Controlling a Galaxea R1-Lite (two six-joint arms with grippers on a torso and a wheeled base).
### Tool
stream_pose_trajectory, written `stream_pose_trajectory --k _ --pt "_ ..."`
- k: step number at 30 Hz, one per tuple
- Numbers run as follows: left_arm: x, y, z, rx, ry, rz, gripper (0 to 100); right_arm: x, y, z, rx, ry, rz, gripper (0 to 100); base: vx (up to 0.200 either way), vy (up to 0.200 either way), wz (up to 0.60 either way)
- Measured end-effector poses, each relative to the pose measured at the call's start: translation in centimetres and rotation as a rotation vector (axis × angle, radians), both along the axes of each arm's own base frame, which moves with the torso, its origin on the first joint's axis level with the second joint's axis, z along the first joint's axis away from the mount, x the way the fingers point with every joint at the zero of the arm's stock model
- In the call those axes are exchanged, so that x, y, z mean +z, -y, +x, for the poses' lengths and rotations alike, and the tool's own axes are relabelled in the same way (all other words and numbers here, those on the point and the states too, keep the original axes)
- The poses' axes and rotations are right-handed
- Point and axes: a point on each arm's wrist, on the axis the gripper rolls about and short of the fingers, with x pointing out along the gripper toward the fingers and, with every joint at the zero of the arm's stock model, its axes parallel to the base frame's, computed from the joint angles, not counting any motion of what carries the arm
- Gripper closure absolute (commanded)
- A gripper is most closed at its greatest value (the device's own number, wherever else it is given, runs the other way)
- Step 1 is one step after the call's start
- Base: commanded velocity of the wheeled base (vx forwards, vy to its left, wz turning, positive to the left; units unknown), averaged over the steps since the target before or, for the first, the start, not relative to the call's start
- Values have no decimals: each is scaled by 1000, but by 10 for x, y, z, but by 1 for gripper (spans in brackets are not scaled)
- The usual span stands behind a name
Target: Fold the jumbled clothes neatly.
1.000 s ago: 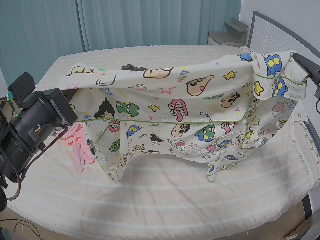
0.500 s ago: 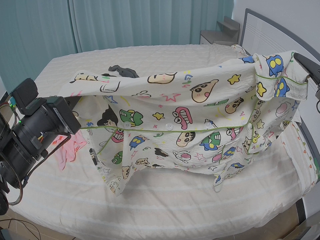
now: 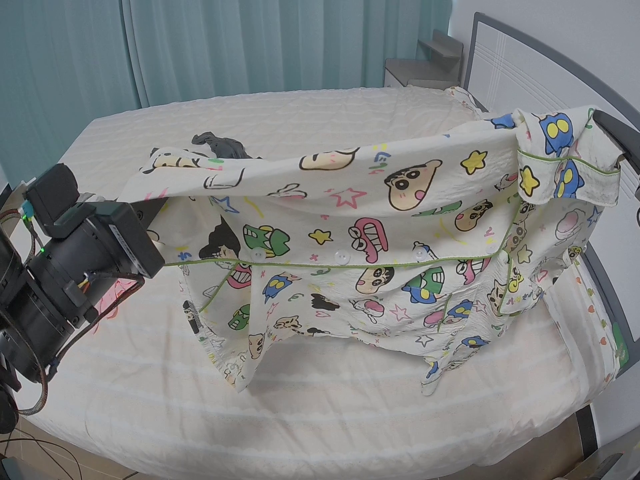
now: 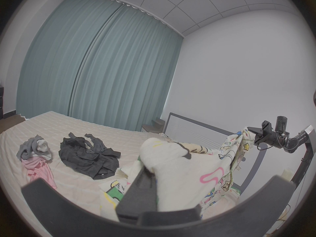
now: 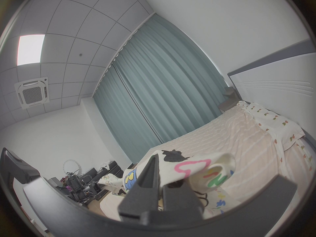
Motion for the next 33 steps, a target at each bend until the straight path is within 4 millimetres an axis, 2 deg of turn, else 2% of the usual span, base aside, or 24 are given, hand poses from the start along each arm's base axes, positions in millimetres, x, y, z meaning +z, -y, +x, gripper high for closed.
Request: stream_pose_trajectory --k 2,11,24,33 --pt "0 0 0 0 -1 1 100 0 0 -1 0 2 0 100 0 -200 0" --pt "-4 -1 -1 0 -12 9 100 0 0 -2 1 3 0 100 0 0 0" --pt "-2 -6 -8 2 3 0 100 4 1 -9 7 25 3 100 -200 0 0" --pt "-1 -13 -17 -1 18 -11 100 5 3 -24 35 11 -7 100 -200 0 0"
